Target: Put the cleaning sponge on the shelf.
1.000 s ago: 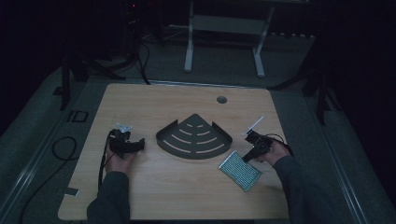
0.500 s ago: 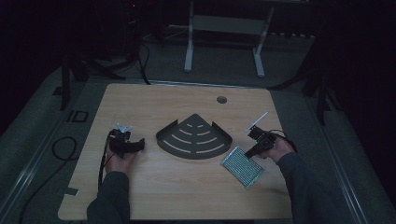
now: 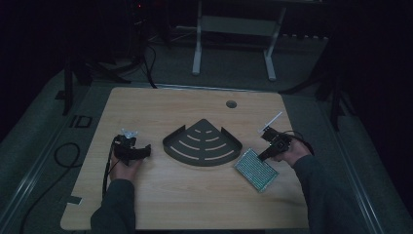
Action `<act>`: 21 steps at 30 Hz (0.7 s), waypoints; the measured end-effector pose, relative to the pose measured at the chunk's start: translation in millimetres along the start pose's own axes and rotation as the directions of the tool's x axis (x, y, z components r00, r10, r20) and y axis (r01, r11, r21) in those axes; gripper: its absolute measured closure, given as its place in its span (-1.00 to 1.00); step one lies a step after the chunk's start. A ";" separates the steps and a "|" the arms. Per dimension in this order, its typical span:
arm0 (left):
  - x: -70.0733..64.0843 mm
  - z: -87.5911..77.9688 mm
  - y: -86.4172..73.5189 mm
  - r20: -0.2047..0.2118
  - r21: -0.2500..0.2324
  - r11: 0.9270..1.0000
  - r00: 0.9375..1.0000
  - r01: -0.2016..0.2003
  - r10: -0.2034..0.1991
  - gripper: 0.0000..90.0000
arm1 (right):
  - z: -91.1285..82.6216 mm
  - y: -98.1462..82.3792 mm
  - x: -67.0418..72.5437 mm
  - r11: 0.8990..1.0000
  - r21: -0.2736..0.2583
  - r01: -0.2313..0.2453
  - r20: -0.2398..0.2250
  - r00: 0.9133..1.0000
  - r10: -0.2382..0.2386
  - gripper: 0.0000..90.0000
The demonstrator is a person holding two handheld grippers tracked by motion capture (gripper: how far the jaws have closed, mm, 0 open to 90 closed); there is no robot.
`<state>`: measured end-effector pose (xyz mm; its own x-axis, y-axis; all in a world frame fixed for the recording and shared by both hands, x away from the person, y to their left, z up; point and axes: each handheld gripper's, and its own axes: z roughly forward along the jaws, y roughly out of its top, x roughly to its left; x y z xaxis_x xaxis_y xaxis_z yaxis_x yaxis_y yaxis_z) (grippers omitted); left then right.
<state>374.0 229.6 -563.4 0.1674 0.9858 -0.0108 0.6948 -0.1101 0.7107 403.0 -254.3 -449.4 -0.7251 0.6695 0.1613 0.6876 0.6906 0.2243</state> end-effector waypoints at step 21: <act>0.0 0.1 0.0 -0.001 -0.001 1.000 1.000 0.000 0.000 -0.66 | -27.1 17.5 5.2 0.999 -0.023 0.038 0.030 0.999 -0.038 1.00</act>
<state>374.0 229.5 -563.4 0.1668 0.9859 -0.0104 0.6940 -0.1099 0.7115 410.1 -246.1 -418.5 -0.7489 0.6510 0.1234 0.6582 0.7093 0.2524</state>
